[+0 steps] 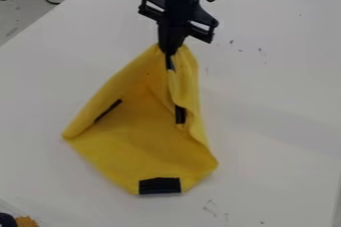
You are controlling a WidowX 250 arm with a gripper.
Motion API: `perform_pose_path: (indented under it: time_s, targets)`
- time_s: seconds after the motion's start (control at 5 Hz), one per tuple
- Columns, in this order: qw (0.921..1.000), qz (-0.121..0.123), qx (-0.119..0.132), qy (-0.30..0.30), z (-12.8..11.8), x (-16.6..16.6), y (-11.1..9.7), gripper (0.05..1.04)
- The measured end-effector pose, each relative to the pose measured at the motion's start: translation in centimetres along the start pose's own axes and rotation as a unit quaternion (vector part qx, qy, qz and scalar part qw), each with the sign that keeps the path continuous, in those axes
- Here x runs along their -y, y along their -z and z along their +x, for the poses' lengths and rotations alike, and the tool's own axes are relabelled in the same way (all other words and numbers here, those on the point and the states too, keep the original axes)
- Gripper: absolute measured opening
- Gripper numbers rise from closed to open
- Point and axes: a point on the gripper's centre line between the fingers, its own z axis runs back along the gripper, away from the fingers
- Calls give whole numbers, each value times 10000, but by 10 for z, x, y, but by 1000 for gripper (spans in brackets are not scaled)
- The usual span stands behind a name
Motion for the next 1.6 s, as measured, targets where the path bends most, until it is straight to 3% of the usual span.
perform_pose_path:
  time_s: [0.4,0.8,1.0,1.4,1.6]
  targets:
    - [9998,-170,7,113,3,40,11,59]
    - [9981,-336,485,182,25,66,16,75]
    - [9976,-315,579,231,35,67,17,222]
    - [9972,-353,633,205,37,69,19,793]
    - [9974,-352,607,163,36,69,19,999]
